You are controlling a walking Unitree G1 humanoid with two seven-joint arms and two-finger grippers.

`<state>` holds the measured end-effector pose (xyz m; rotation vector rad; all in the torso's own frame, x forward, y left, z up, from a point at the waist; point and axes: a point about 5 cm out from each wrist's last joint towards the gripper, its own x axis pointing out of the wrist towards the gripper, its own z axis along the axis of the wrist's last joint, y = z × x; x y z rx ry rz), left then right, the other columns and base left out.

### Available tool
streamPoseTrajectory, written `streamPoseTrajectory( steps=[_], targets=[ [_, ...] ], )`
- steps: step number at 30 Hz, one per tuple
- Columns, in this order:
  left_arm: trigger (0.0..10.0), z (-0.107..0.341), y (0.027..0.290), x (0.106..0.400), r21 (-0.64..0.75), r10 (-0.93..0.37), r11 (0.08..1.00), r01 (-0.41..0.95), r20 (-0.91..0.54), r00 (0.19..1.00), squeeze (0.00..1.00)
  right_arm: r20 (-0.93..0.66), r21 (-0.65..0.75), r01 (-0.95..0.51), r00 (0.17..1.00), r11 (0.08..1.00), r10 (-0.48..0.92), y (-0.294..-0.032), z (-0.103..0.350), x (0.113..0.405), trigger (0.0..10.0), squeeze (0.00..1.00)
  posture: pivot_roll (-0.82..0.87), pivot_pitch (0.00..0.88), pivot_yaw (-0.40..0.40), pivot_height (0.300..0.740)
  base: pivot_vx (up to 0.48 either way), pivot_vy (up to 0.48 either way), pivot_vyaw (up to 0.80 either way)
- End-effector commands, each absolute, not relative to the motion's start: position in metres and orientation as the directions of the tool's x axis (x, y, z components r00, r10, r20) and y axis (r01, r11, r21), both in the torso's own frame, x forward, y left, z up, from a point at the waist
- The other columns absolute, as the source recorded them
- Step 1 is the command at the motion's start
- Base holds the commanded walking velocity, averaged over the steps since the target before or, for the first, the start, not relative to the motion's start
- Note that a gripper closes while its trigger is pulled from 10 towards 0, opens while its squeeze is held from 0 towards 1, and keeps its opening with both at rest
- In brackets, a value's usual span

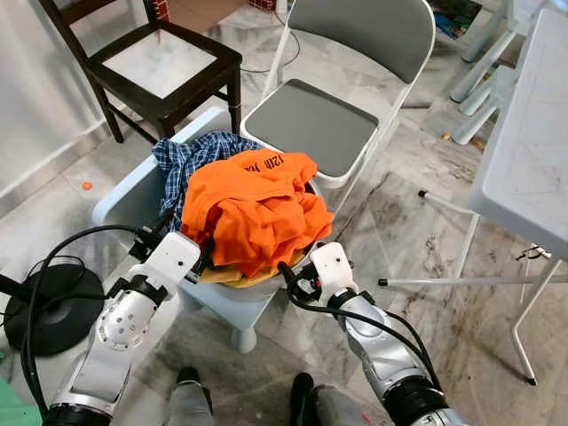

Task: Hang hanger

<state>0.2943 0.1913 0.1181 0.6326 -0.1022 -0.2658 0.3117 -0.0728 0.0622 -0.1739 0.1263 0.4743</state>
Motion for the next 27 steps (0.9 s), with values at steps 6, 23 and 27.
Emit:
streamPoseTrajectory(
  steps=[6, 23, 27],
  targets=[
    [10.0, 0.116, 0.184, 0.299, 0.632, -0.332, 0.73, 0.261, -0.005, 0.943, 0.0, -0.194, -0.131, -0.44, 0.89, 0.888, 0.412, -0.08, 0.053, 0.308, 10.0, 0.0, 0.22, 0.283, -0.094, 0.74, 0.0, 0.0, 0.0],
    [0.0, 0.111, 0.183, 0.308, 0.719, -0.458, 0.601, 0.349, -0.048, 0.888, 0.0, -0.196, -0.134, -0.422, 0.898, 0.897, 0.393, -0.082, 0.054, 0.31, 10.0, 0.0, 0.22, 0.278, -0.092, 0.74, 0.0, 0.0, 0.0],
    [0.0, 0.111, 0.183, 0.309, 0.717, -0.462, 0.602, 0.351, -0.045, 0.886, 0.0, -0.197, -0.134, -0.42, 0.899, 0.898, 0.391, -0.083, 0.053, 0.31, 10.0, 0.0, 0.22, 0.278, -0.092, 0.74, 0.0, 0.0, 0.0]
  ],
)
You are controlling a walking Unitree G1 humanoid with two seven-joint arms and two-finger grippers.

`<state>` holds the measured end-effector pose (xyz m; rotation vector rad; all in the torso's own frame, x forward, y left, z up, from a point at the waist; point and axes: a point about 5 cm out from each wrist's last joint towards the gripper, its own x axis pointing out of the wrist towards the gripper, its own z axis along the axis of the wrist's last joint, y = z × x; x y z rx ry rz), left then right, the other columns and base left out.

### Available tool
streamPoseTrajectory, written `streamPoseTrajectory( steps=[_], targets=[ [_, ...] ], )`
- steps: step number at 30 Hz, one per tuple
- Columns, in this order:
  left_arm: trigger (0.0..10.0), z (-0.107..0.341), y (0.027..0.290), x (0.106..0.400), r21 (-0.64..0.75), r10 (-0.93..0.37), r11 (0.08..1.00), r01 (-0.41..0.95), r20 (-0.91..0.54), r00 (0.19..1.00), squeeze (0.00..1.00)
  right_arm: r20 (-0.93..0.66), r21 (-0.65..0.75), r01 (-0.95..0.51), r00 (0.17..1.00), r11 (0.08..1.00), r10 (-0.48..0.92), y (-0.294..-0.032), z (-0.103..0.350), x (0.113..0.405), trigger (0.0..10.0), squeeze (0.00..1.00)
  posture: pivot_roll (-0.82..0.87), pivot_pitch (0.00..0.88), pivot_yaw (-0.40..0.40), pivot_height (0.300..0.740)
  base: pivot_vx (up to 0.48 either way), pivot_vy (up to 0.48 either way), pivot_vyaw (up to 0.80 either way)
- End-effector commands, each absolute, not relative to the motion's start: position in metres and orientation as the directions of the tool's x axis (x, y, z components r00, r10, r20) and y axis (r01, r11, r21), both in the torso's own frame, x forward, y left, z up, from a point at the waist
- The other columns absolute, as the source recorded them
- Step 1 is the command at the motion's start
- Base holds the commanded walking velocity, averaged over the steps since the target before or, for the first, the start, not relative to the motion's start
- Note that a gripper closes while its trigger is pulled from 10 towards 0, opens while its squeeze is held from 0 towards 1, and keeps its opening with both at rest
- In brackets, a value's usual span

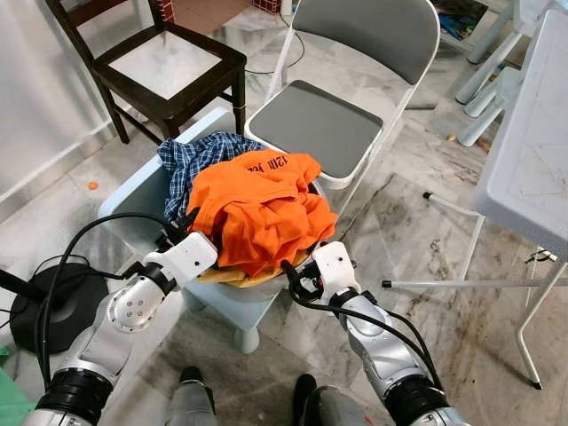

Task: Hang hanger

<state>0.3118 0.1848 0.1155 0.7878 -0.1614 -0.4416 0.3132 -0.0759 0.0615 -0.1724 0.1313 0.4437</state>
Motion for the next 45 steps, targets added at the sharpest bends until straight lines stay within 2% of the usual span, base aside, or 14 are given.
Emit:
streamPoseTrajectory(
  steps=[1, 19, 28, 39, 41, 42, 43, 45],
  targets=[
    [0.0, 0.11, 0.184, 0.31, 0.715, -0.461, 0.605, 0.35, -0.044, 0.886, 0.0, -0.198, -0.135, -0.419, 0.9, 0.898, 0.39, -0.084, 0.053, 0.31, 10.0, 0.0, 0.22, 0.276, -0.093, 0.74, 0.0, 0.0, 0.0],
    [0.0, 0.112, 0.183, 0.312, 0.694, -0.453, 0.641, 0.327, -0.002, 0.891, 0.0, -0.198, -0.145, -0.418, 0.9, 0.897, 0.388, -0.087, 0.055, 0.312, 10.0, 0.0, 0.22, 0.267, -0.106, 0.74, 0.0, 0.0, 0.0],
    [0.0, 0.133, 0.177, 0.315, 0.679, -0.43, 0.696, 0.236, 0.13, 0.894, 0.0, -0.11, -0.107, -0.407, 0.911, 0.907, 0.396, -0.087, 0.067, 0.314, 10.0, 0.0, 0.21, 0.268, -0.105, 0.74, 0.0, 0.0, 0.0],
    [0.0, 0.158, 0.167, 0.317, 0.649, -0.421, 0.736, 0.192, 0.217, 0.881, 0.0, -0.124, -0.116, -0.404, 0.912, 0.907, 0.39, -0.087, 0.065, 0.314, 10.0, 0.0, 0.21, 0.268, -0.104, 0.74, 0.0, 0.0, 0.0],
    [0.0, 0.163, 0.162, 0.317, 0.609, -0.415, 0.768, 0.198, 0.236, 0.879, 0.0, -0.126, -0.116, -0.405, 0.912, 0.907, 0.391, -0.087, 0.064, 0.314, 10.0, 0.0, 0.21, 0.267, -0.103, 0.74, 0.0, 0.0, 0.0],
    [0.0, 0.165, 0.154, 0.319, 0.528, -0.397, 0.82, 0.223, 0.242, 0.885, 0.0, -0.127, -0.116, -0.404, 0.912, 0.907, 0.39, -0.086, 0.064, 0.314, 10.0, 0.0, 0.22, 0.266, -0.103, 0.74, 0.0, 0.0, 0.0],
    [0.0, 0.165, 0.152, 0.319, 0.507, -0.393, 0.831, 0.23, 0.242, 0.887, 0.0, -0.127, -0.116, -0.404, 0.912, 0.907, 0.39, -0.086, 0.064, 0.315, 10.0, 0.0, 0.22, 0.266, -0.103, 0.74, 0.0, 0.0, 0.0],
    [0.0, 0.159, 0.133, 0.325, 0.353, -0.409, 0.877, 0.326, 0.195, 0.891, 0.0, -0.128, -0.117, -0.404, 0.912, 0.907, 0.39, -0.086, 0.065, 0.316, 10.0, 0.0, 0.22, 0.265, -0.104, 0.74, 0.0, 0.0, 0.0]
  ],
)
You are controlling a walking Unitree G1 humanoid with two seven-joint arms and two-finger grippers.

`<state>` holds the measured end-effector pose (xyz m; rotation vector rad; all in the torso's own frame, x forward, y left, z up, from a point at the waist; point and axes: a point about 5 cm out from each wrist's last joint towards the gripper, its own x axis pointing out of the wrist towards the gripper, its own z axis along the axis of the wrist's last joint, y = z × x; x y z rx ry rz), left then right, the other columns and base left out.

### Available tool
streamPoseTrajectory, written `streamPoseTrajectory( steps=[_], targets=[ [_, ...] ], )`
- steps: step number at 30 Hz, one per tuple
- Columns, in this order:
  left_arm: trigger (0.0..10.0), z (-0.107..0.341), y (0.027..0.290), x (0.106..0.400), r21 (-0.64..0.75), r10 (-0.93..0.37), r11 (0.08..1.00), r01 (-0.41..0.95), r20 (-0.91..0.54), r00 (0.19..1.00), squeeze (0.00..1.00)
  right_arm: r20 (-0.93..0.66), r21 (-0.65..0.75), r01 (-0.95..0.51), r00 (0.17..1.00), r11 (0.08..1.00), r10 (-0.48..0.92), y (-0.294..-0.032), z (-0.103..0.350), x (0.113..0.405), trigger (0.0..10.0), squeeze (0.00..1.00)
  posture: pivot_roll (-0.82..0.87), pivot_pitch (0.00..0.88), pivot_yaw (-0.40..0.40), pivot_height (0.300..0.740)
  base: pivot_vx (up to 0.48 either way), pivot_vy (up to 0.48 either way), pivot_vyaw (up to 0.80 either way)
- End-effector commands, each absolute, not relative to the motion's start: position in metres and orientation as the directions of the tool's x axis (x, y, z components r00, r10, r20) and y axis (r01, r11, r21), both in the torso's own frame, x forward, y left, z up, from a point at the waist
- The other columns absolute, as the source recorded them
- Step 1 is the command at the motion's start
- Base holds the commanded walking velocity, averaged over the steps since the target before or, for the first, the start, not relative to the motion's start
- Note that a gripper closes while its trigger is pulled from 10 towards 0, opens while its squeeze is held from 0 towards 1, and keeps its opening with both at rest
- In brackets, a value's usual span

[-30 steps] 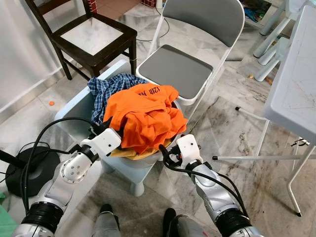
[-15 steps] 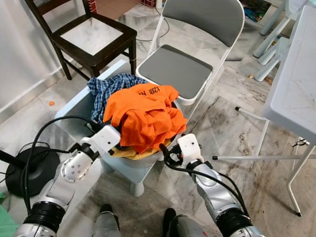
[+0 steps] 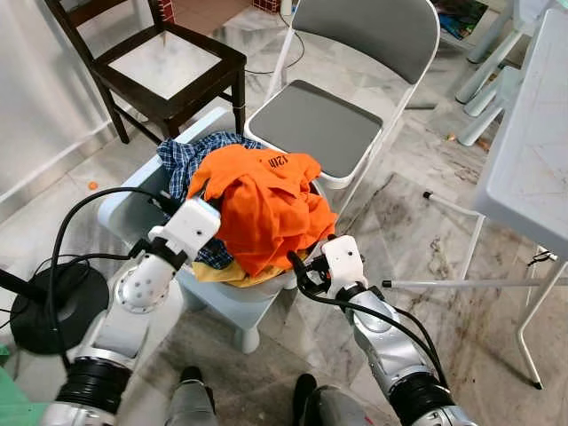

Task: Hang hanger

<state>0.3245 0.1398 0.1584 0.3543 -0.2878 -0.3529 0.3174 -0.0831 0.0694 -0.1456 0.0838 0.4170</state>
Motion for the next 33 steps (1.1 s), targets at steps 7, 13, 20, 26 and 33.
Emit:
streamPoseTrajectory(
  steps=[7, 13, 20, 26, 33],
  targets=[
    [0.0, 0.178, 0.064, 0.331, 0.087, -0.561, 0.826, 0.557, 0.211, 0.8, 0.0, -0.129, -0.123, -0.408, 0.911, 0.905, 0.393, -0.083, 0.066, 0.317, 10.0, 0.0, 0.21, 0.259, -0.106, 0.74, 0.0, 0.0, 0.0],
    [0.0, 0.185, 0.055, 0.323, -0.168, -0.594, 0.755, 0.633, 0.234, 0.77, 0.0, -0.137, -0.133, -0.409, 0.91, 0.903, 0.392, -0.084, 0.064, 0.316, 10.0, 0.0, 0.21, 0.262, -0.109, 0.74, 0.0, 0.0, 0.0],
    [0.0, 0.145, 0.132, 0.307, -0.35, -0.267, 0.889, 0.295, 0.125, 0.955, 0.0, -0.16, -0.141, -0.428, 0.9, 0.893, 0.407, -0.087, 0.059, 0.313, 10.0, 0.0, 0.22, 0.273, -0.138, 0.74, 0.0, 0.0, 0.0],
    [0.0, 0.106, 0.173, 0.283, -0.391, -0.066, 0.919, 0.053, -0.02, 0.998, 0.0, -0.168, -0.147, -0.457, 0.885, 0.877, 0.434, -0.084, 0.06, 0.314, 10.0, 0.0, 0.26, 0.282, -0.165, 0.74, 0.0, 0.0, 0.0],
    [4.5, 0.081, 0.185, 0.269, -0.29, -0.011, 0.957, -0.031, -0.143, 0.99, 0.0, -0.171, -0.152, -0.479, 0.874, 0.865, 0.454, -0.082, 0.061, 0.315, 10.0, 0.0, 0.26, 0.287, -0.18, 0.74, 0.0, 0.0, 0.0]
  ],
)
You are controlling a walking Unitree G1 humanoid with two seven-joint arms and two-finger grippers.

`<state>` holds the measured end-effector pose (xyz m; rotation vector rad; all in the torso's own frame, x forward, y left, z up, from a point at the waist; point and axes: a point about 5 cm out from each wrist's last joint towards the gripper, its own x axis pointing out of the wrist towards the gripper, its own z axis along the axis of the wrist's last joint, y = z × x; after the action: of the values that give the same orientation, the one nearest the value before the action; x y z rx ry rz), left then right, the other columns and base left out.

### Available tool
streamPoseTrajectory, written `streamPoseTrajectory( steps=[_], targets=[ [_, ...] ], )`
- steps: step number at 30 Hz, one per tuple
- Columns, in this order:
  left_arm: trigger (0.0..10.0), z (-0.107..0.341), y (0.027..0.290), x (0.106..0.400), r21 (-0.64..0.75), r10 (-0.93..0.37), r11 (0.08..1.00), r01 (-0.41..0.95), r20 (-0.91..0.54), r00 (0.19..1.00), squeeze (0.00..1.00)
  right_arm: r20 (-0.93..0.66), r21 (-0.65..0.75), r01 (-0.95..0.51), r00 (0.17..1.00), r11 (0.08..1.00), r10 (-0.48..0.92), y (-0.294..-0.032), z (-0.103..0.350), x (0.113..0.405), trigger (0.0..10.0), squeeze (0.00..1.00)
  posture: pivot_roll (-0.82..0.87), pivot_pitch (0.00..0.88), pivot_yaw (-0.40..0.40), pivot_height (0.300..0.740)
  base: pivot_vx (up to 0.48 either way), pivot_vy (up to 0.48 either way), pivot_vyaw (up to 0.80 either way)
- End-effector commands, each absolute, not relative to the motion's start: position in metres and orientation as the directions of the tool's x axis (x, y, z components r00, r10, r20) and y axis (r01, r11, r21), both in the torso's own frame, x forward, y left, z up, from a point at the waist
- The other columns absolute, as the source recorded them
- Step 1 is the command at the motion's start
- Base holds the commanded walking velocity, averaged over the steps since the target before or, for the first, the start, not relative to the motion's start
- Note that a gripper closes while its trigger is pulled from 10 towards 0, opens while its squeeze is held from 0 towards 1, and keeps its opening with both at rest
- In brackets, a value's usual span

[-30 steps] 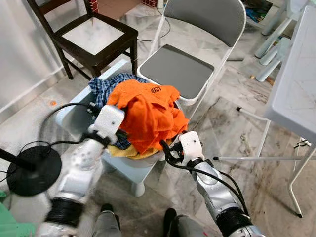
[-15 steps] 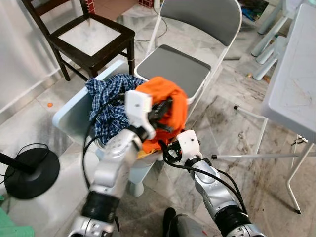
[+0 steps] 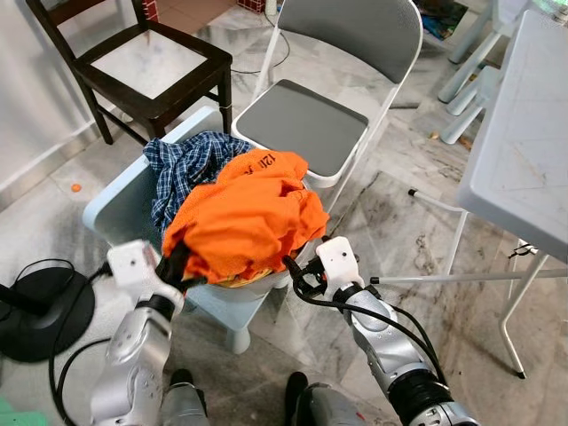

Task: Hang hanger

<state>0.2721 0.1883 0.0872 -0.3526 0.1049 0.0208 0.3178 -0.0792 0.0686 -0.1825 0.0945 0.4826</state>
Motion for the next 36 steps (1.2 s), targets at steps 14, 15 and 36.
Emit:
streamPoseTrajectory(
  steps=[14, 15, 36],
  targets=[
    [10.0, 0.093, 0.162, 0.27, 0.411, -0.215, 0.883, 0.225, -0.073, 0.974, 1.0, -0.17, -0.142, -0.469, 0.879, 0.872, 0.445, -0.079, 0.057, 0.31, 10.0, 0.0, 0.25, 0.293, -0.145, 0.74, 0.0, 0.0, 0.0],
    [10.0, 0.09, 0.168, 0.268, 0.454, -0.181, 0.869, 0.196, -0.077, 0.981, 1.0, -0.17, -0.141, -0.468, 0.879, 0.872, 0.445, -0.078, 0.057, 0.309, 10.0, 0.0, 0.25, 0.295, -0.143, 0.74, 0.0, 0.0, 0.0],
    [10.0, 0.073, 0.199, 0.24, 0.76, -0.056, 0.649, 0.042, -0.007, 0.998, 0.0, -0.169, -0.138, -0.481, 0.873, 0.866, 0.458, -0.073, 0.057, 0.31, 10.0, 0.0, 0.28, 0.308, -0.146, 0.74, 0.0, 0.0, 0.0]
  ],
)
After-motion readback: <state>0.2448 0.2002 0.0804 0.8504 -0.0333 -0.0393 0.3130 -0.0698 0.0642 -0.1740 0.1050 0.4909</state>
